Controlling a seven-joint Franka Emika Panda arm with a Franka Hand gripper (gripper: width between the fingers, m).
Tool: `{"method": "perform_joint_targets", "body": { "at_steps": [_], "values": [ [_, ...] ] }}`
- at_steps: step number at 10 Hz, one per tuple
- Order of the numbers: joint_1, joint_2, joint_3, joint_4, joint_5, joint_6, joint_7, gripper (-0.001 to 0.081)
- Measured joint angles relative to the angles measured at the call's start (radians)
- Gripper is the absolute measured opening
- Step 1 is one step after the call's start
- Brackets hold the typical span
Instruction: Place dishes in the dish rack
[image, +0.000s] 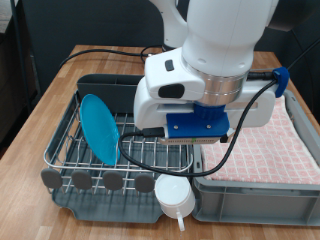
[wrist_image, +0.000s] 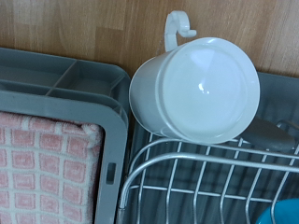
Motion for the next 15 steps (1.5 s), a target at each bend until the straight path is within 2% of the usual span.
{"method": "perform_joint_targets", "body": {
  "at_steps": [3,5,10,12,15],
  "values": [
    [0.053,-0.132,-0.005,-0.227,-0.045,0.140,0.059,0.0802],
    [0.082,-0.205,-0.005,-0.347,-0.068,0.194,0.101,0.0802],
    [0.142,-0.379,-0.005,-0.600,-0.144,0.293,0.195,0.0802],
    [0.155,-0.451,-0.004,-0.693,-0.159,0.335,0.230,0.0802],
    [0.168,-0.559,-0.001,-0.808,-0.187,0.352,0.285,0.0802]
  ]
}}
